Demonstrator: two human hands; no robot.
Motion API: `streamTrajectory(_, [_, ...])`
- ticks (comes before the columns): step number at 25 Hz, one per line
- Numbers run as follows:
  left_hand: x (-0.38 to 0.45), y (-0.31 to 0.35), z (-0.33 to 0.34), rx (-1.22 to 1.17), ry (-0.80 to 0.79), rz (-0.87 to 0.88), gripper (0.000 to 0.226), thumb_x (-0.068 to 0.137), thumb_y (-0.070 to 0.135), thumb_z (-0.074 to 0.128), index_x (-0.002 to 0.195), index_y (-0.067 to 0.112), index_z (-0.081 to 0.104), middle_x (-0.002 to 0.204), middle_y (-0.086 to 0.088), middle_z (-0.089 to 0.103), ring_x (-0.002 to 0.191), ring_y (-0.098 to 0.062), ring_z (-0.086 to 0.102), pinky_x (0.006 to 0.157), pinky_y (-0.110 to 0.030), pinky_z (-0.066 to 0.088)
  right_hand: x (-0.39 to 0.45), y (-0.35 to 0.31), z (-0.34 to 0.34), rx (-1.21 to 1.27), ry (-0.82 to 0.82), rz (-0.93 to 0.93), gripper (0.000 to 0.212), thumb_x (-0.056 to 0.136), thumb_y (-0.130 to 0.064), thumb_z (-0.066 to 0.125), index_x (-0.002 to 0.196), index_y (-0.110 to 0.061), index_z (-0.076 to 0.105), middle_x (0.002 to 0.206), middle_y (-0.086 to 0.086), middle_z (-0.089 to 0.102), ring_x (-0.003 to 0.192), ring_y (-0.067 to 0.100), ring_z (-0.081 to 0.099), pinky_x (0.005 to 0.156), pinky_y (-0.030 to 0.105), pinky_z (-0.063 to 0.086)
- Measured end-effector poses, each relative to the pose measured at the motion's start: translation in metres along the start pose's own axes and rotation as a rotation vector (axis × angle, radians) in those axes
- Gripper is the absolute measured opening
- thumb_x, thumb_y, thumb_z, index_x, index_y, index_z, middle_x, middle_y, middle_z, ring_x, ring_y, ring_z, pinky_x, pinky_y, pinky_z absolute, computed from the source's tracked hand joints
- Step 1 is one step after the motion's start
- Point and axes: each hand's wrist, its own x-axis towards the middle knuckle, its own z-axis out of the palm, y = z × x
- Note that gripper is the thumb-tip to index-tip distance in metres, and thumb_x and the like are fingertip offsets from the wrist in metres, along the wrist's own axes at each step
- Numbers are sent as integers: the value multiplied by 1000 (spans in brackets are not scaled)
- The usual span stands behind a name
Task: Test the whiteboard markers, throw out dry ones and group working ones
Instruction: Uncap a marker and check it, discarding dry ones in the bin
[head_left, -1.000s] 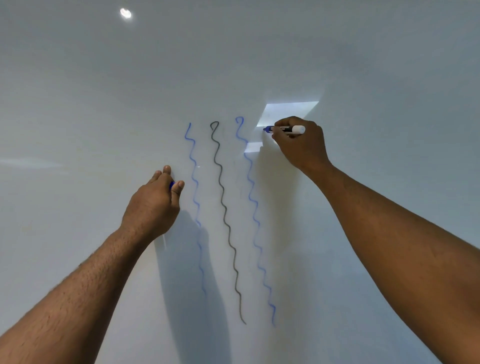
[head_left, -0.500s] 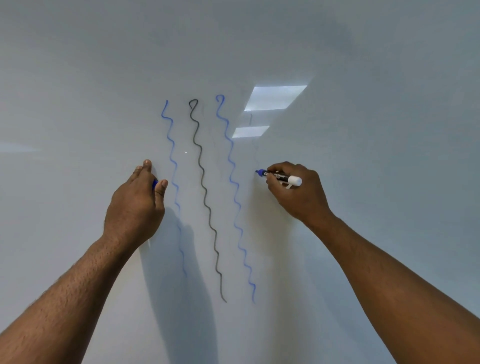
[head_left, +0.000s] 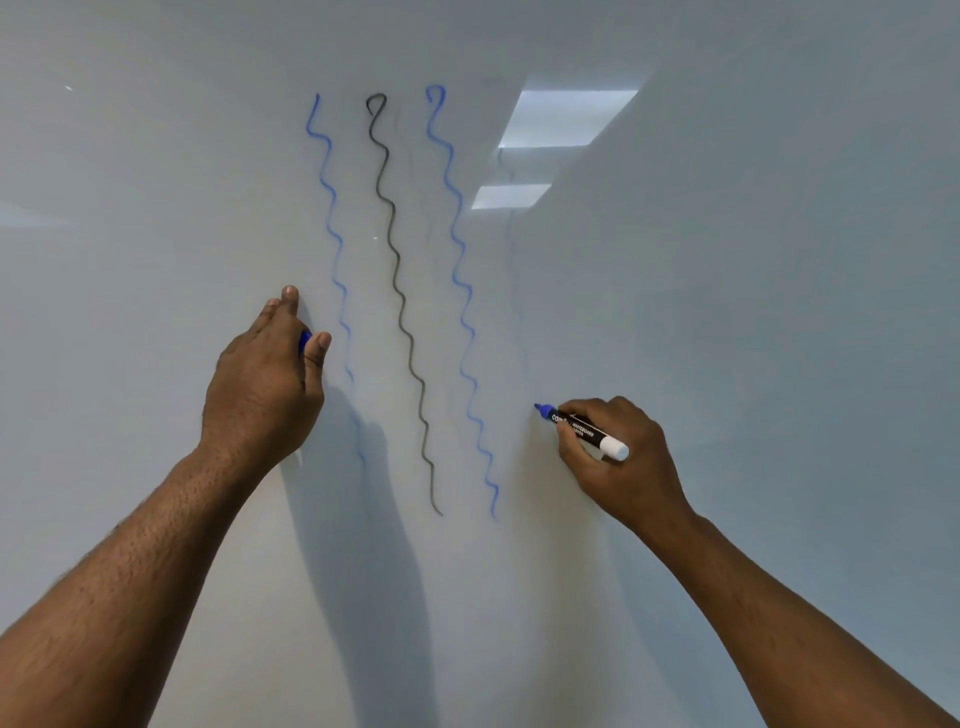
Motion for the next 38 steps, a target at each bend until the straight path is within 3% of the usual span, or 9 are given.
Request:
streamTrajectory(9, [-57,0,15,-76,-26,-73,46,101,32,39,134,0,45,154,-10,33,142,-25,30,112,-43,30,-83,25,-7,-98,-234,159,20,83,-43,53,89,-30,67,73,-11,62,70,9,53,60,27,43])
streamTrajectory(13, [-117,-2,31,-178,-75,-190,51,99,28,45,145,7,39,147,-11,44,135,-29,41,108,-43,36,-141,17,-7,44,-182,337,8,83,-25,69,90,-28,69,72,-9,63,68,11,60,58,32,50])
streamTrajectory(16, [-188,-6,48,-264,-164,-315,38,97,29,52,128,8,59,124,-13,64,110,-33,61,91,-38,45,-198,13,-6,138,-237,509,18,84,-14,71,94,-28,67,78,-9,67,73,10,64,62,33,55])
streamTrajectory(19, [-274,0,64,-349,-326,-563,22,94,34,59,94,15,69,88,-3,71,81,-24,64,70,-29,41,-258,8,-6,227,-294,704,23,85,-11,70,93,-31,61,77,-13,69,72,8,66,63,24,53])
streamTrajectory(22, [-358,13,76,-452,-525,-895,15,90,31,63,89,18,71,86,-1,68,85,-20,63,75,-28,41,-310,-3,-10,275,-347,848,19,85,-12,71,88,-29,61,75,-17,68,66,7,62,57,15,44])
streamTrajectory(27, [-455,37,81,-625,-766,-1319,23,90,26,65,73,10,68,65,-1,60,63,-17,50,63,-29,46,-373,-12,-16,418,-416,1212,18,84,-12,71,85,-29,67,78,-8,71,66,13,60,58,20,44])
streamTrajectory(30, [-477,55,81,-908,-690,-1720,14,92,16,61,82,6,62,69,-8,60,54,-13,53,55,-23,51,-391,-25,-27,583,-433,1449,9,89,-11,63,92,-19,68,85,7,75,66,14,53,54,17,42])
streamTrajectory(32, [-481,65,82,-1054,-602,-1930,15,94,16,57,82,7,59,65,-8,61,48,-10,54,47,-20,50,-400,-40,-34,658,-562,1450,10,95,-15,57,95,-13,67,84,8,75,65,12,54,55,18,42])
streamTrajectory(38, [-492,81,79,-1151,-517,-2182,16,91,18,61,85,4,61,75,-14,64,58,-14,57,54,-22,55,-409,-71,-36,663,-817,1269,11,95,-14,59,96,-19,69,80,-3,75,66,2,65,62,20,49])
